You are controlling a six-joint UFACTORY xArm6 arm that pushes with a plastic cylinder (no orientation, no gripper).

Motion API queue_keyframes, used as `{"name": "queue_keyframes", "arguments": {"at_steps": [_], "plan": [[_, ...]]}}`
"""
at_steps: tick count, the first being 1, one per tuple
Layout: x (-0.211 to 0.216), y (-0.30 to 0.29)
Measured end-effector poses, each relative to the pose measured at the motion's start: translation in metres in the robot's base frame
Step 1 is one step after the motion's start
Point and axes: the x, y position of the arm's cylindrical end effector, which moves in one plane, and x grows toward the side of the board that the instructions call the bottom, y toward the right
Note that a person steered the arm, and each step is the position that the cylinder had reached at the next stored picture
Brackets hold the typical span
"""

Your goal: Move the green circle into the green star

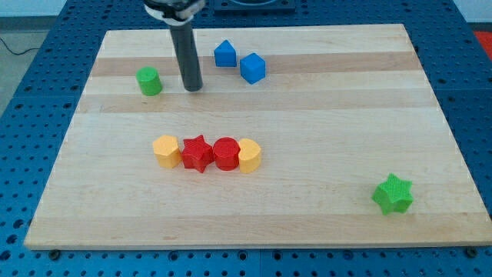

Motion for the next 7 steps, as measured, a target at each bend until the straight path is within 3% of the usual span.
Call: {"name": "queue_keyframes", "arguments": {"at_steps": [3,4,5,7], "plan": [[-0.076,-0.073],[-0.066,-0.125],[-0.024,-0.125],[0.019,-0.001]]}}
